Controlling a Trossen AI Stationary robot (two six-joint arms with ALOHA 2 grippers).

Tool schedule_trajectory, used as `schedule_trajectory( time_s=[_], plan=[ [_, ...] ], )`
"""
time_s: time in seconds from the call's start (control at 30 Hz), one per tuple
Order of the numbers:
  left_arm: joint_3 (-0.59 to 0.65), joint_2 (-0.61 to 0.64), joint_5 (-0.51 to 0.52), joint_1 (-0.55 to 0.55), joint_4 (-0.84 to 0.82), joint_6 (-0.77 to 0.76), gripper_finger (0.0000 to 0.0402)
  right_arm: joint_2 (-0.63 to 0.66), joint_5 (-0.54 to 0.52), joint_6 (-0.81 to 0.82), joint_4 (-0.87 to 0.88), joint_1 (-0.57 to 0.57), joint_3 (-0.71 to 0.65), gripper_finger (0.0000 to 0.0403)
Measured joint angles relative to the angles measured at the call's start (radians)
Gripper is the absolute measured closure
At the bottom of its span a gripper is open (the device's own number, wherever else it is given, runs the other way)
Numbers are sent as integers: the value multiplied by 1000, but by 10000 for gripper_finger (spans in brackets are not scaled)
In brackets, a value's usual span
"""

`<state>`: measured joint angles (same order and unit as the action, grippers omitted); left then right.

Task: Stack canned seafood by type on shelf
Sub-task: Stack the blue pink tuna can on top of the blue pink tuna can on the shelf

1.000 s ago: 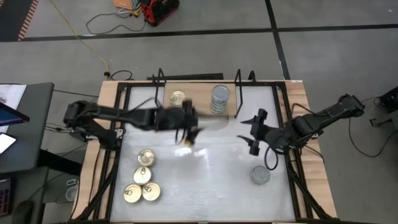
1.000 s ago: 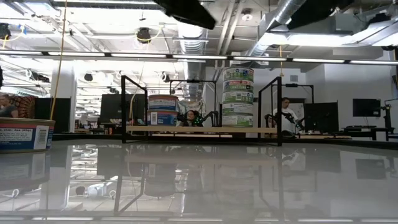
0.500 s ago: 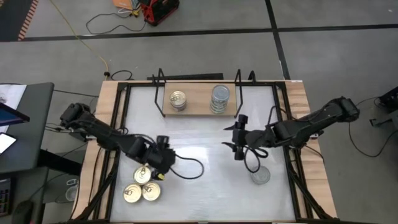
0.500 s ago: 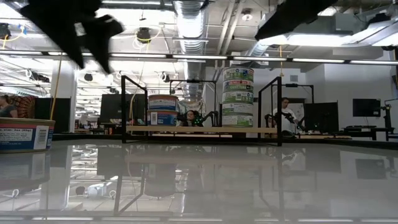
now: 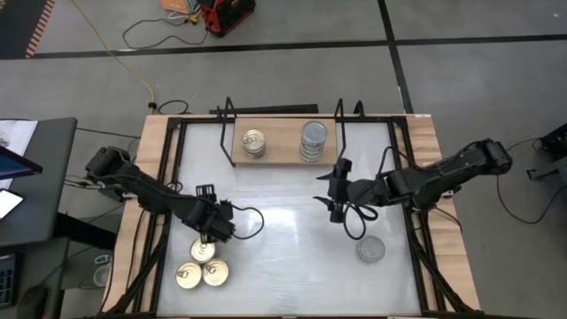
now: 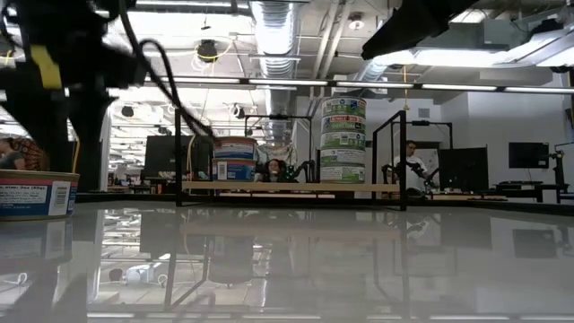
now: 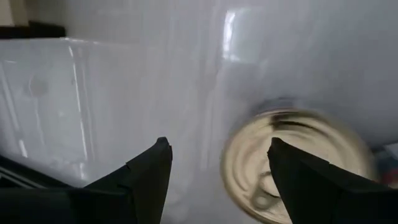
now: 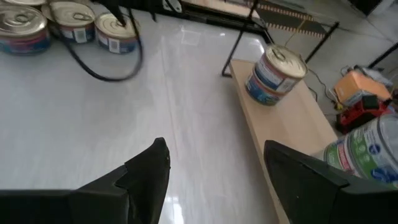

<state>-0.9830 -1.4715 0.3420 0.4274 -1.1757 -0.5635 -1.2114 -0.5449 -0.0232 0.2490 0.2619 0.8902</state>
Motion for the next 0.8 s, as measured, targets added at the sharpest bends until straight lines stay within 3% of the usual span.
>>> schedule_trajectory(
  time_s=[0.2,0.27,0.43,0.57,0.7,0.8],
  plan=[
    [92,5,19,-33,175,106,148,0,2,-28,-26,5,0,111],
    [111,5,65,-40,315,175,148,0,2,-30,-33,5,0,111],
    [171,-4,296,-59,732,382,148,0,2,-34,-44,5,0,111],
    [188,-3,333,-89,1045,567,148,7,2,-34,-33,16,0,111],
    [136,23,292,-100,1021,628,148,27,2,-27,4,32,0,111],
    [68,39,147,-103,852,607,148,41,1,-12,27,40,0,111]
  ],
)
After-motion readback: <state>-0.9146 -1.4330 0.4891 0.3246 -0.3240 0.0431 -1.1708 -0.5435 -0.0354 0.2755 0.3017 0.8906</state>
